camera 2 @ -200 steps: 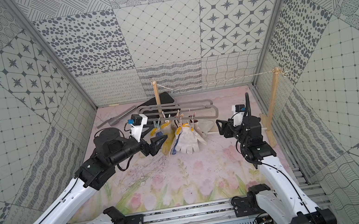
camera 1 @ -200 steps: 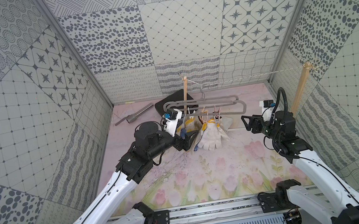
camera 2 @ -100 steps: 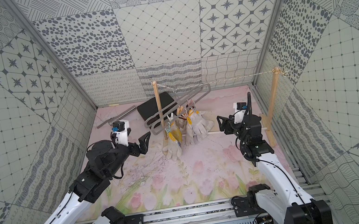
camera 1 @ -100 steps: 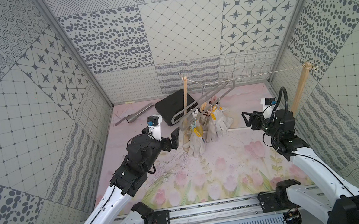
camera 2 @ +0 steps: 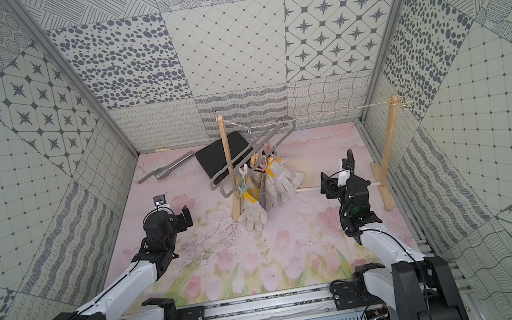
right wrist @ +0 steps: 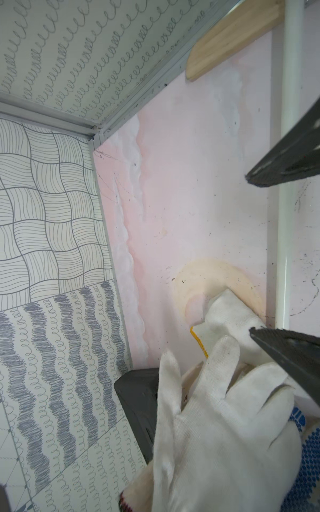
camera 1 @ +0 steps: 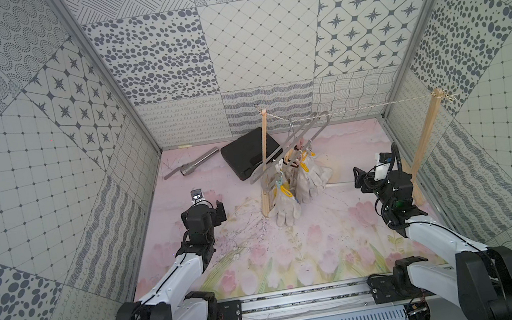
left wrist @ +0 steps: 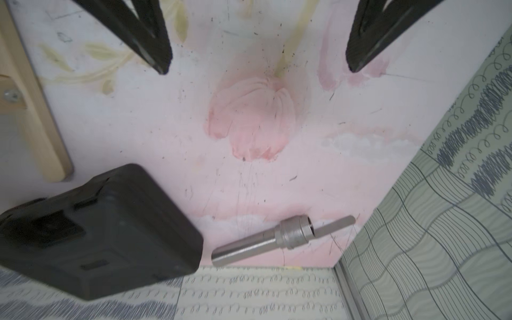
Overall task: Clip the gloves onto a hanger to dry
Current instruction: Reset both arms
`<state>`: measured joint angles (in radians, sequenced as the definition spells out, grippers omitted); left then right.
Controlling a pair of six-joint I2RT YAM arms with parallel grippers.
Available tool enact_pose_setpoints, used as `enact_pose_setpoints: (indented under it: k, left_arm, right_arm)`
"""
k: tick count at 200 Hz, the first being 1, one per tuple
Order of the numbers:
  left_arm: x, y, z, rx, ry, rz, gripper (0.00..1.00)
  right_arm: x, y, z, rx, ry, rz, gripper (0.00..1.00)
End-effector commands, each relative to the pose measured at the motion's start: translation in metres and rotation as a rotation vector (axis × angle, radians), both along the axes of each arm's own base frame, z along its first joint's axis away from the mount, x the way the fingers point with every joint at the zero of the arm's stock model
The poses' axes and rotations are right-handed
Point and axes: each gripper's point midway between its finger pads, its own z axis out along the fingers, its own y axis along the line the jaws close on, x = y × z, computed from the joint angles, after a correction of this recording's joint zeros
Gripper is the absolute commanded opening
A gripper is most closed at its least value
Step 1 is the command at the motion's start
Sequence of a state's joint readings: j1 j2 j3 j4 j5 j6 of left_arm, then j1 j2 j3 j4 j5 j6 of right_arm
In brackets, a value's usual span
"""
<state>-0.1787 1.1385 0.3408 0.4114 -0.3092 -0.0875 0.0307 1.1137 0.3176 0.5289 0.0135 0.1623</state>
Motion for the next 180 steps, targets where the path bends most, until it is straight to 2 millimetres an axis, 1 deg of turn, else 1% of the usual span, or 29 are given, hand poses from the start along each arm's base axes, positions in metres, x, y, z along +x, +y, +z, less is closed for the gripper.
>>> enact_pose_setpoints:
  k: [1, 11, 18, 27, 35, 47, 56, 60, 65, 73, 83, 91, 105, 120, 128, 135, 148, 163, 180]
  left_arm:
    - [0.037, -0.006, 0.056, -0.105, -0.335, -0.03, 1.0]
    - [0.043, -0.004, 0.059, -0.076, -0.381, -0.031, 1.0]
    - [0.049, -0.002, 0.055, -0.044, -0.388, -0.024, 1.0]
    - [0.056, -0.003, 0.051, -0.051, -0.405, -0.03, 1.0]
    - [0.061, -0.004, 0.044, -0.056, -0.396, -0.029, 1.0]
    - [0.068, -0.004, 0.029, -0.072, -0.358, -0.02, 1.0]
    - [0.071, -0.006, 0.024, -0.077, -0.359, -0.026, 1.0]
    - [0.07, -0.006, 0.023, -0.078, -0.359, -0.025, 1.0]
    - [0.069, -0.005, 0.024, -0.082, -0.363, -0.025, 1.0]
    - [0.065, -0.005, 0.026, -0.084, -0.366, -0.023, 1.0]
    - [0.061, -0.003, 0.034, -0.093, -0.381, -0.016, 1.0]
    - [0.058, -0.004, 0.041, -0.103, -0.378, -0.023, 1.0]
    - [0.055, -0.005, 0.051, -0.106, -0.29, -0.02, 1.0]
    - [0.046, 0.005, 0.058, -0.047, -0.152, 0.022, 1.0]
    - [0.04, 0.01, 0.065, -0.012, -0.154, 0.027, 1.0]
    - [0.035, 0.014, 0.067, -0.021, -0.166, 0.029, 1.0]
    - [0.034, 0.021, 0.059, -0.07, -0.152, 0.044, 1.0]
    - [0.041, 0.021, 0.041, -0.086, -0.132, 0.034, 1.0]
    - [0.05, 0.02, 0.024, -0.057, -0.141, 0.015, 1.0]
  right_arm:
    - [0.005, -0.01, 0.006, -0.095, -0.106, -0.061, 0.82]
    - [0.009, -0.013, 0.001, -0.13, -0.103, -0.074, 0.82]
    - [0.013, -0.014, -0.003, -0.142, -0.103, -0.083, 0.82]
    - [0.02, -0.015, -0.008, -0.13, -0.094, -0.084, 0.82]
    - [0.027, -0.01, -0.017, -0.139, -0.066, -0.057, 0.82]
    - [0.033, -0.005, -0.028, -0.145, -0.05, -0.03, 0.82]
    - [0.034, -0.003, -0.039, -0.144, -0.05, -0.02, 0.83]
    - [0.035, -0.004, -0.038, -0.141, -0.076, -0.026, 0.83]
    - [0.034, -0.003, -0.035, -0.14, -0.104, -0.028, 0.83]
    - [0.031, -0.001, -0.037, -0.141, -0.091, -0.01, 0.83]
    - [0.031, -0.001, -0.04, -0.147, -0.049, -0.002, 0.84]
    - [0.033, 0.0, -0.04, -0.148, -0.049, 0.005, 0.84]
    - [0.037, 0.001, -0.042, -0.149, -0.039, 0.009, 0.84]
    - [0.039, 0.0, -0.042, -0.147, -0.027, 0.004, 0.84]
    - [0.04, 0.001, -0.043, -0.145, -0.023, 0.007, 0.85]
    - [0.041, 0.001, -0.043, -0.147, -0.013, 0.012, 0.85]
    - [0.046, 0.004, -0.046, -0.149, 0.011, 0.028, 0.85]
    - [0.052, 0.006, -0.048, -0.145, 0.042, 0.045, 0.86]
    - [0.051, 0.002, -0.048, -0.125, 0.04, 0.046, 0.9]
